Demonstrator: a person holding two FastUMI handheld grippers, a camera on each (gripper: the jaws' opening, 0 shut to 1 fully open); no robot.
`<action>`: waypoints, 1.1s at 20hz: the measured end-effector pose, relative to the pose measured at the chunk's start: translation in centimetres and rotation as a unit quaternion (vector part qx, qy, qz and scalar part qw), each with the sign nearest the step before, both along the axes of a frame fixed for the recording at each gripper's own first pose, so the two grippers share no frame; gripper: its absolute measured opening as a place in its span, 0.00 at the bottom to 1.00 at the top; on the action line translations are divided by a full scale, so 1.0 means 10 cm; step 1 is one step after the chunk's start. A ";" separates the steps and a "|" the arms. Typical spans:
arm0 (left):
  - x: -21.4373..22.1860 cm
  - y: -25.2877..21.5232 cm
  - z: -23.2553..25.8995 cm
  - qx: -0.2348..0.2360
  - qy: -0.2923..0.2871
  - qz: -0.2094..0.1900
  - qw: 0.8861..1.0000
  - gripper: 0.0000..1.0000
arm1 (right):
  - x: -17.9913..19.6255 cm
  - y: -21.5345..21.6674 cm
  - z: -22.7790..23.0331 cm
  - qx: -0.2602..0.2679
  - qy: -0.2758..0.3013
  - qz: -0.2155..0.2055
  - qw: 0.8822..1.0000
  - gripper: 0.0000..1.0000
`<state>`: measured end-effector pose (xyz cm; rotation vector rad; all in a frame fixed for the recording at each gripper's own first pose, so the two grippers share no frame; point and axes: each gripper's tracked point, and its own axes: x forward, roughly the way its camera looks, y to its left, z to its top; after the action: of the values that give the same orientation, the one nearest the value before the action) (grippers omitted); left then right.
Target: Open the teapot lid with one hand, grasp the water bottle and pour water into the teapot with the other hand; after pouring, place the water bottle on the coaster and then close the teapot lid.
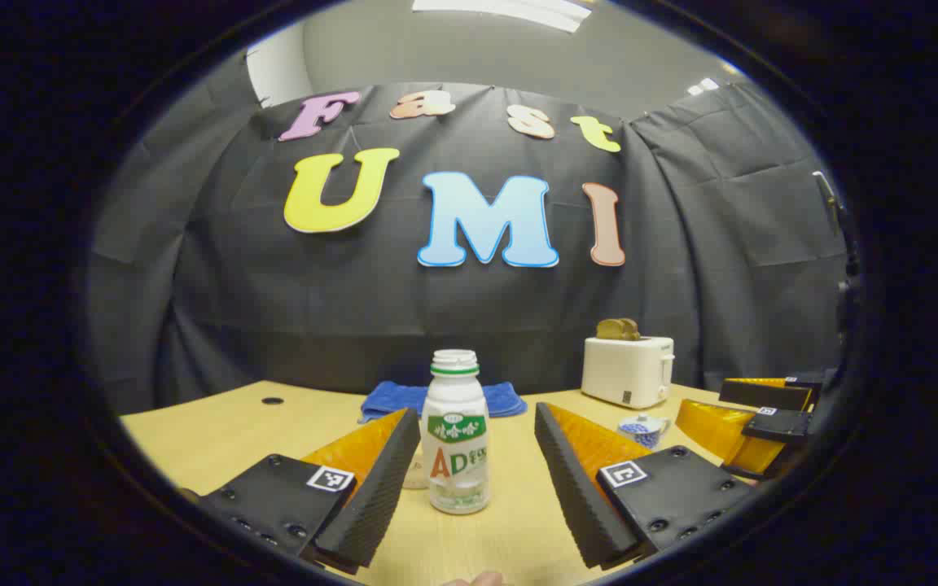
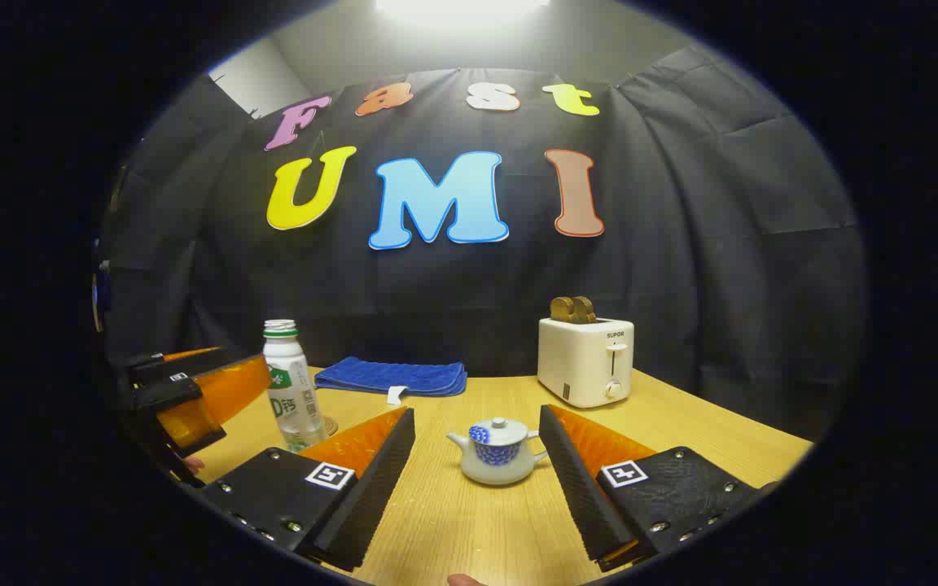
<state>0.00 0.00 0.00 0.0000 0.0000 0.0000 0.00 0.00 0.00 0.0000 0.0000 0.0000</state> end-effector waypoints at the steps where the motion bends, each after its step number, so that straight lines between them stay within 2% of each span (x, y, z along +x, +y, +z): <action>1: 0.04 0.06 0.02 0.006 -0.008 0.004 1.000 0.87 | 0.09 -0.01 0.00 0.000 0.008 0.001 1.000 0.95; 2: 0.06 0.03 -0.02 0.001 -0.006 -0.004 1.000 1.00 | 0.26 -0.01 -0.09 -0.010 0.027 0.003 1.000 0.95; 5: 0.11 -0.01 -0.26 -0.023 0.021 -0.021 0.999 1.00 | 0.50 -0.11 -0.16 -0.040 0.037 -0.011 0.998 0.95; 7: 0.12 -0.04 -0.45 -0.037 0.044 -0.035 0.998 1.00 | 0.60 -0.15 -0.07 -0.035 0.022 -0.020 0.999 0.95; 8: 0.12 -0.01 -0.48 -0.038 0.049 -0.034 0.997 0.95 | 0.69 -0.17 -0.06 -0.034 0.023 -0.023 0.999 0.95; 9: 0.12 0.04 -0.48 -0.037 0.051 -0.028 0.998 1.00 | 0.78 -0.19 -0.12 -0.035 0.032 -0.027 0.999 0.95; 10: 0.12 0.07 -0.47 -0.036 0.051 -0.024 0.998 1.00 | 0.85 -0.21 -0.17 -0.036 0.041 -0.030 0.998 0.95; 13: 0.11 0.09 -0.46 -0.031 0.049 -0.019 0.998 1.00 | 0.95 -0.25 -0.32 -0.028 0.068 -0.032 0.997 0.75; 15: 0.11 0.06 -0.49 -0.023 0.053 -0.021 0.998 1.00 | 0.97 -0.25 -0.37 -0.034 0.075 -0.034 0.996 0.70; 16: 0.11 0.05 -0.49 -0.019 0.055 -0.023 0.998 1.00 | 0.96 -0.23 -0.35 -0.038 0.073 -0.031 0.996 0.52; 17: 0.12 0.02 -0.50 -0.015 0.056 -0.025 0.998 0.95 | 0.96 -0.24 -0.36 -0.041 0.074 -0.030 0.996 0.51; 19: 0.11 0.00 -0.51 -0.007 0.058 -0.028 0.998 0.95 | 0.97 -0.23 -0.45 -0.040 0.089 -0.030 0.995 0.50; 21: 0.11 -0.03 -0.53 -0.003 0.062 -0.032 0.998 1.00 | 1.00 -0.20 -0.45 -0.045 0.088 -0.027 0.995 0.50; 22: 0.11 -0.04 -0.54 -0.005 0.062 -0.034 0.997 1.00 | 0.90 -0.18 -0.46 -0.049 0.097 -0.031 0.994 0.50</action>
<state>1.14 -0.44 -5.39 -0.0109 0.1250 -0.0689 8.97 -1.82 -4.56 -0.0972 0.1935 -0.0618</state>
